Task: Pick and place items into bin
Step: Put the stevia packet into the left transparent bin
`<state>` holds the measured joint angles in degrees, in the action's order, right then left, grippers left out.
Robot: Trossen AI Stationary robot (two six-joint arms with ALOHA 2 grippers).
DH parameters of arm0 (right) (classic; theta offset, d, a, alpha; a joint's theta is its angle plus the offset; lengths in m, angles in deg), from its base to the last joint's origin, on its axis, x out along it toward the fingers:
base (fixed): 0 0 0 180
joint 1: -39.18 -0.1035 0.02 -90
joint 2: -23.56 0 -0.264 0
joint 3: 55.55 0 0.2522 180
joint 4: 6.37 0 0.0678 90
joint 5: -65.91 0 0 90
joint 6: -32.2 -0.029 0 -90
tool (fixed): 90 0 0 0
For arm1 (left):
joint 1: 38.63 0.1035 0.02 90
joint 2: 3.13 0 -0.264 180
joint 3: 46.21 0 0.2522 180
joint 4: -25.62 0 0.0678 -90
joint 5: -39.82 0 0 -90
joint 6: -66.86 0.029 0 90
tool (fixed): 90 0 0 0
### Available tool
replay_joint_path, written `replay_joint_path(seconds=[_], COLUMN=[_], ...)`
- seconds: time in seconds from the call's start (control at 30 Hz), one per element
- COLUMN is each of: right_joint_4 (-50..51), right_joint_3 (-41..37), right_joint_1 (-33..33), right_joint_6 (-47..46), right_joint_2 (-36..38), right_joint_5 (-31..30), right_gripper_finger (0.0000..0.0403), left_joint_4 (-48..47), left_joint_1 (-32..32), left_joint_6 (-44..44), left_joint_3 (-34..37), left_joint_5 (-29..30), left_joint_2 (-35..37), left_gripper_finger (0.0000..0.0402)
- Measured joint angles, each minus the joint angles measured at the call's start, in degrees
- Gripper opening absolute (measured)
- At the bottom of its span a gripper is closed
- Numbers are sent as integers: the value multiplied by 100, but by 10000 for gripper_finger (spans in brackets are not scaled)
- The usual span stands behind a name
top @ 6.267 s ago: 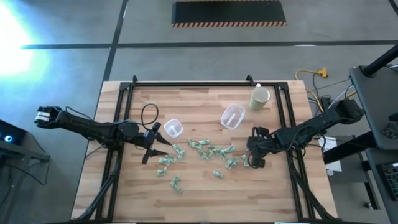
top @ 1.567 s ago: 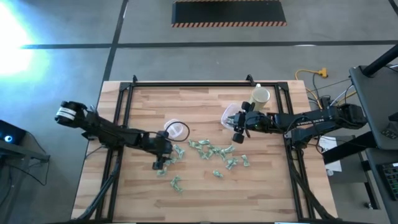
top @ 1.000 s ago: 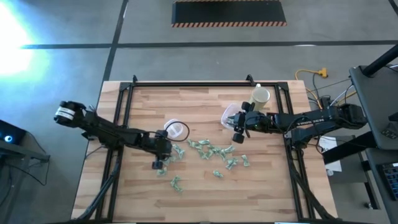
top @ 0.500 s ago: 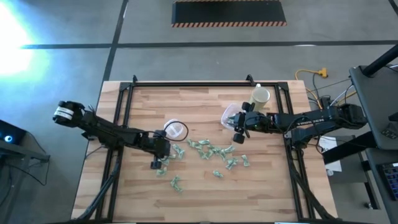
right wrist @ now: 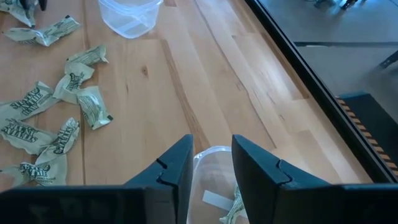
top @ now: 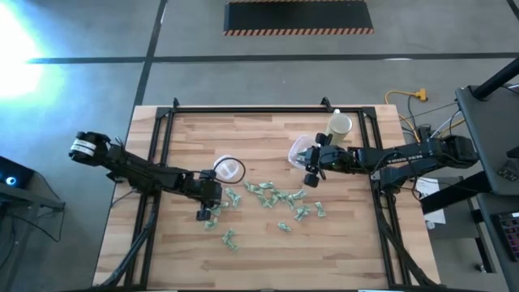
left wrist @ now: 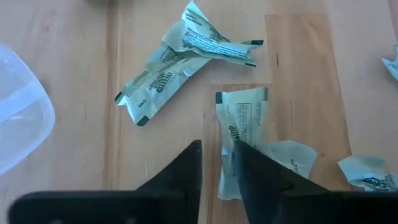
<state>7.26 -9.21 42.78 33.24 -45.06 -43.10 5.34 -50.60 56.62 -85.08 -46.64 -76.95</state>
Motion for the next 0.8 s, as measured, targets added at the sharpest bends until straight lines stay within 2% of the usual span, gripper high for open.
replay_joint_path(seconds=[0.23,0.43,0.6,0.8], right_joint_4=[18,37,36,36], right_joint_3=[0,0,0,-2], right_joint_1=[0,0,0,0], right_joint_6=[-38,-63,-63,-63], right_joint_2=[0,-2,-2,-2], right_joint_5=[2,2,2,2], right_gripper_finger=[93,95,90,86], left_joint_4=[0,-2,-2,-14], left_joint_1=[0,-4,-4,-4], left_joint_6=[-155,-167,-166,-146], left_joint_3=[4,22,26,33], left_joint_5=[-1,-173,-209,-425], left_joint_2=[-2,-2,-2,-4], left_gripper_finger=[136,140,108,27])
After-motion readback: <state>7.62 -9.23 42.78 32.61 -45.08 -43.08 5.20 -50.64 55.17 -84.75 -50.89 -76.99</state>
